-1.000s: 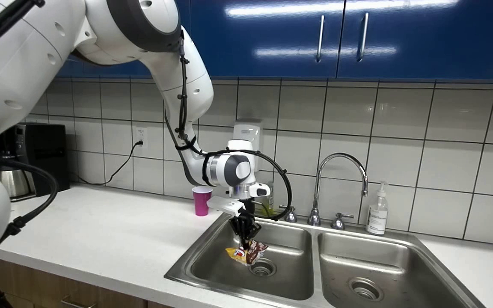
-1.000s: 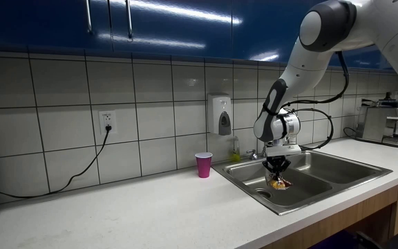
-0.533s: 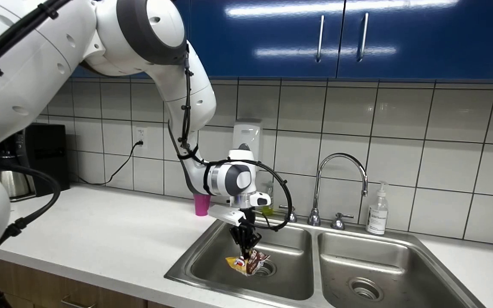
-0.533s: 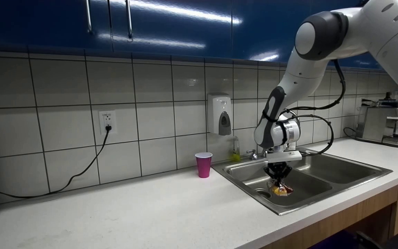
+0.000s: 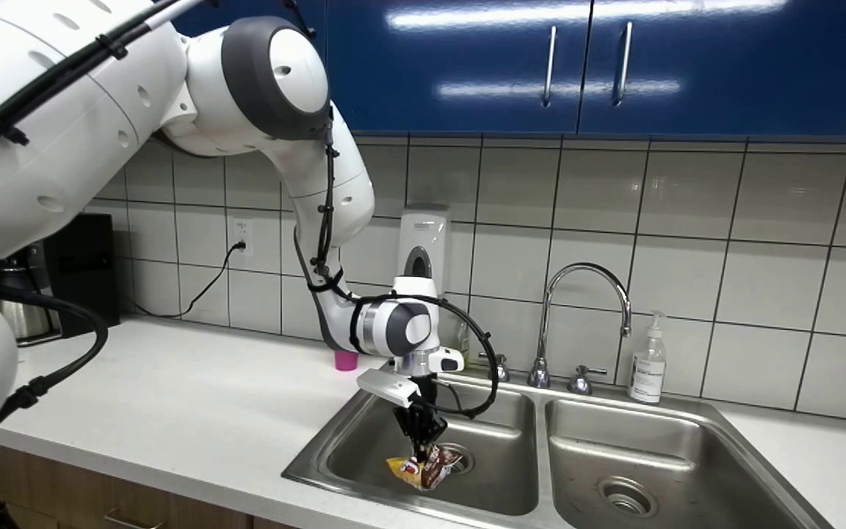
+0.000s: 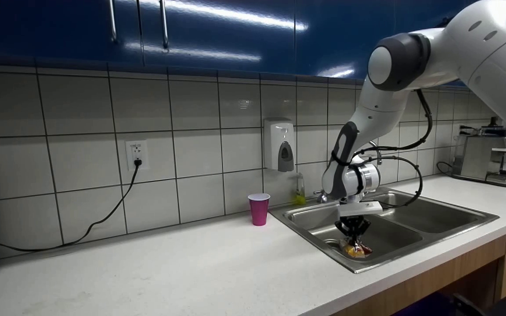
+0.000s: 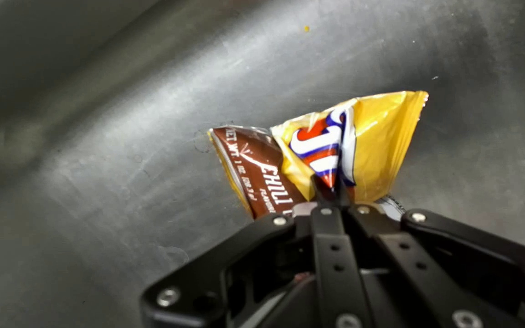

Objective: Put the packet in the sink on the left.

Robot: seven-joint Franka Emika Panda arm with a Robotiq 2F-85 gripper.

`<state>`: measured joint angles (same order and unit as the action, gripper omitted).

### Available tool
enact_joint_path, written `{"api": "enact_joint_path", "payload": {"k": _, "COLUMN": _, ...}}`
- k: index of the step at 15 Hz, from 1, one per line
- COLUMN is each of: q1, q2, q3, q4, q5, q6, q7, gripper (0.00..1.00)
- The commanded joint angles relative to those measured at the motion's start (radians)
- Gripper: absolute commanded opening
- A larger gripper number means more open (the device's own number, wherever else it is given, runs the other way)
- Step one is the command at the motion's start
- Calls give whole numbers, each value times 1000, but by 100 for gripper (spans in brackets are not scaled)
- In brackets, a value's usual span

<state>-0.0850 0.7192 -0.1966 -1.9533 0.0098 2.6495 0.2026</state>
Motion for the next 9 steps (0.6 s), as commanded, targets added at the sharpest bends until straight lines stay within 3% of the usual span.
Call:
{"api": "enact_joint_path", "payload": {"k": 1, "q1": -17, "q2": 45, "q3": 15, "q4": 46, "q5": 23, "q6": 12, "q7": -1, "gripper": 0}}
{"api": "enact_joint_path", "payload": {"k": 9, "q1": -19, "q2": 110, "q3": 18, "q4": 93, "q5": 36, "q6": 11, "q7": -3, "gripper": 0}}
